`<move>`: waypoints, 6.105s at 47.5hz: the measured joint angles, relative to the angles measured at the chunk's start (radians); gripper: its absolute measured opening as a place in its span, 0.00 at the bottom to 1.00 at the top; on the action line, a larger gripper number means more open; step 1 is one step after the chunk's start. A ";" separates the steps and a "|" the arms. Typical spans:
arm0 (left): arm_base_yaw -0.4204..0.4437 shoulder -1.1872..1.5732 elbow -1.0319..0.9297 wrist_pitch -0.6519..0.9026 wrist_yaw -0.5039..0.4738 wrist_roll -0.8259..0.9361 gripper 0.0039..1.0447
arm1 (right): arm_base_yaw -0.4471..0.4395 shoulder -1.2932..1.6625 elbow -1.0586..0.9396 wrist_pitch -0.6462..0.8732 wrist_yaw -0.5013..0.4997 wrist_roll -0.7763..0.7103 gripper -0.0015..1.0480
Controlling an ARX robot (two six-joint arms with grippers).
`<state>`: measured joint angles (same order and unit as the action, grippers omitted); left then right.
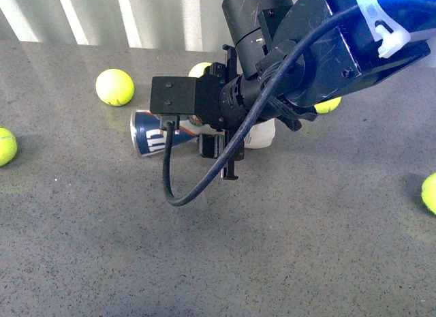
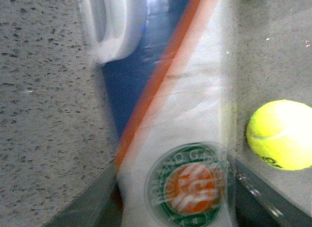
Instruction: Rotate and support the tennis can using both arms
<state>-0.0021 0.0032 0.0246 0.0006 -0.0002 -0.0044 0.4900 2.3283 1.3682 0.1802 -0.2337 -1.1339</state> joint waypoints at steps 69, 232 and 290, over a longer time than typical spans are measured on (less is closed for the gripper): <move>0.000 0.000 0.000 0.000 -0.003 0.000 0.94 | -0.147 -0.731 -0.801 0.838 0.556 1.138 0.53; 0.141 1.011 0.347 0.404 0.490 -0.323 0.94 | -0.488 -2.324 -1.363 -0.180 0.235 1.132 0.92; -0.073 2.179 0.995 0.496 0.735 -0.214 0.94 | -0.488 -2.324 -1.363 -0.180 0.233 1.132 0.93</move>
<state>-0.0753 2.1822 1.0191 0.4969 0.7349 -0.2188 0.0025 0.0040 0.0051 0.0006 -0.0010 -0.0021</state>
